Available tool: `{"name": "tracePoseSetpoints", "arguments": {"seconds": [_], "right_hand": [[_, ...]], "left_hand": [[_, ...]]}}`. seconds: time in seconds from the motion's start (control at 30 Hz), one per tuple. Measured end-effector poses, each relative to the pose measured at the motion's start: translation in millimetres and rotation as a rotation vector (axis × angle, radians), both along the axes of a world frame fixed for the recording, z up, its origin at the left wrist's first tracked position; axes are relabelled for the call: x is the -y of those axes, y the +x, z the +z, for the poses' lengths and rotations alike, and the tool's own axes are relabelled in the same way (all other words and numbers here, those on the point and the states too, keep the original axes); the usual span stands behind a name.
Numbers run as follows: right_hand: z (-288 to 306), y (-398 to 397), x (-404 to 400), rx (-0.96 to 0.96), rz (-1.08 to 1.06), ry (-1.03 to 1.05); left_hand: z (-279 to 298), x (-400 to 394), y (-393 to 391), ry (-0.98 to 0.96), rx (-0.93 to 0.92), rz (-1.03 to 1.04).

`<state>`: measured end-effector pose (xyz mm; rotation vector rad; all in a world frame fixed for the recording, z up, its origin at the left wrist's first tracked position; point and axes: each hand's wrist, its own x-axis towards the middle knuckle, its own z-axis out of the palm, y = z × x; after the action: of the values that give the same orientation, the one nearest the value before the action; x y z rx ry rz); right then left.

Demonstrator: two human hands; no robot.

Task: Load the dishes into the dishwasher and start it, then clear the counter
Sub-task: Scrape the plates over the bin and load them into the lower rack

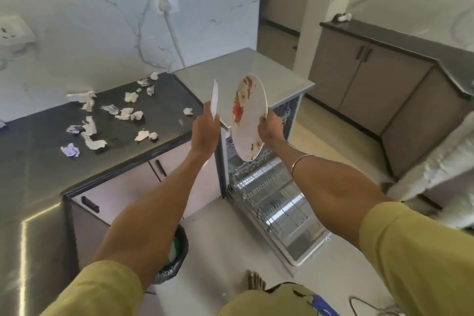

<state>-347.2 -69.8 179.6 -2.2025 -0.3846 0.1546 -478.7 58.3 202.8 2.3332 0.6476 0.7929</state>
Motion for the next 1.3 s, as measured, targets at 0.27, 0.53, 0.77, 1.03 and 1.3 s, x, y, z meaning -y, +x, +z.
{"name": "tracePoseSetpoints", "arguments": {"seconds": [0.27,0.53,0.77,1.03,1.3], "right_hand": [[-29.6,-13.4,85.9,-0.016,-0.095,-0.065],[-45.3,16.1,165.9,-0.067,-0.128,-0.073],[-62.3,67.4,245.4,-0.137,-0.128,-0.097],[-67.2,120.6,314.8,-0.168,-0.112,-0.087],[-86.4,181.2,335.4,-0.185,-0.127,-0.186]], "left_hand": [[-42.1,76.1,10.2,-0.171,-0.044,-0.135],[-68.6,163.3,43.0,-0.312,-0.093,-0.253],[-96.8,237.2,99.7,-0.306,-0.150,-0.224],[-121.9,286.2,168.1,-0.248,-0.176,-0.181],[-143.9,296.3,229.1,-0.244,-0.231,-0.093]]}}
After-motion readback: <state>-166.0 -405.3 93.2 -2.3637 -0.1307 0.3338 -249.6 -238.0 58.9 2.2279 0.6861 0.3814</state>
